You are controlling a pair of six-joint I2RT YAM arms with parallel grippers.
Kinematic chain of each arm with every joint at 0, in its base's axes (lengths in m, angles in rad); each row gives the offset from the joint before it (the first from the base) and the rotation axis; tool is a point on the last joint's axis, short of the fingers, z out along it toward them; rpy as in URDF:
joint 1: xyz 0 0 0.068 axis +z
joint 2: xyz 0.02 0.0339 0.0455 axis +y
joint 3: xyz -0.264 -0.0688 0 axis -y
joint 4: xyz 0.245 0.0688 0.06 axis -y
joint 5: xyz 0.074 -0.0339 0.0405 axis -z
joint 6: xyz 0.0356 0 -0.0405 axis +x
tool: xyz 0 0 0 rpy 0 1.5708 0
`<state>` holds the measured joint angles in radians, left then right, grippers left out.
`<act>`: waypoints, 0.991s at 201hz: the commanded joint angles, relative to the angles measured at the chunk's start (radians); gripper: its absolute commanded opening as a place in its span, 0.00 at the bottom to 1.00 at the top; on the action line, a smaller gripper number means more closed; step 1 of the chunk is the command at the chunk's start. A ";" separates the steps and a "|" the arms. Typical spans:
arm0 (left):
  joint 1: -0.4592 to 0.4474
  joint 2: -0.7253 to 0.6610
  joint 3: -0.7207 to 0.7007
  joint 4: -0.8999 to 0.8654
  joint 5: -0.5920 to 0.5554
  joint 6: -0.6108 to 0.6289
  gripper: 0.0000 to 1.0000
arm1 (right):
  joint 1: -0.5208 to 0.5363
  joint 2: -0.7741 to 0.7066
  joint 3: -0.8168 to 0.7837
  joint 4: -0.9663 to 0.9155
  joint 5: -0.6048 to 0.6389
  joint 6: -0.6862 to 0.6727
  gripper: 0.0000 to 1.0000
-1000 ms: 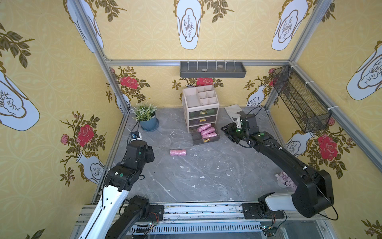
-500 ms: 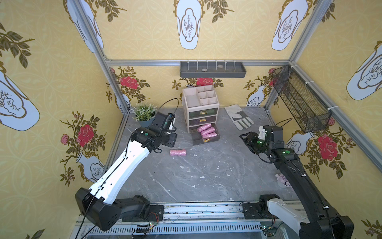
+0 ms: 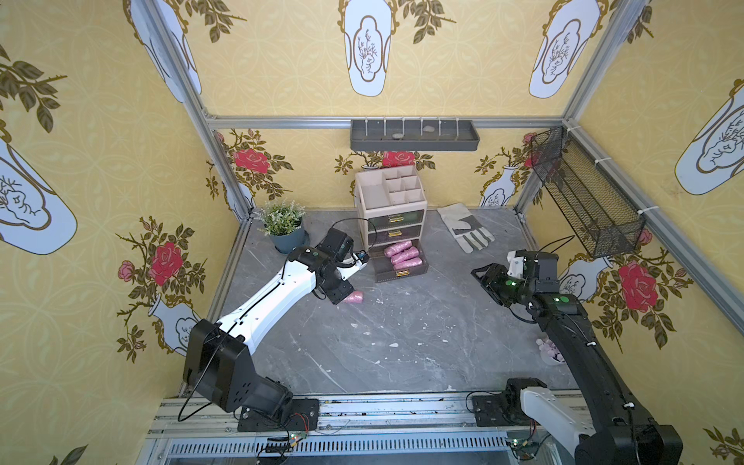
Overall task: Sort the rolls of trash bags by color and place them into the drawer
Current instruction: Pick up the roll of trash bags from the center of the board.
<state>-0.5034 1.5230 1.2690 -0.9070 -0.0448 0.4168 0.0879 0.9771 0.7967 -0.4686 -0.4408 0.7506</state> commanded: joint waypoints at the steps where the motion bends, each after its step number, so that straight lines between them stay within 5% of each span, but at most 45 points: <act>1: 0.049 0.069 0.004 0.014 0.146 0.064 0.67 | -0.004 0.008 -0.010 0.035 -0.029 -0.018 0.56; 108: 0.073 0.354 0.060 0.024 0.098 0.006 0.54 | -0.017 0.026 -0.049 0.071 -0.059 -0.015 0.56; 199: 0.040 0.372 0.029 0.051 0.049 -0.045 0.40 | -0.024 0.023 -0.069 0.073 -0.062 -0.013 0.57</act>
<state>-0.4526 1.8957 1.3113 -0.8463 0.0174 0.3912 0.0658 1.0016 0.7334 -0.4274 -0.4923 0.7387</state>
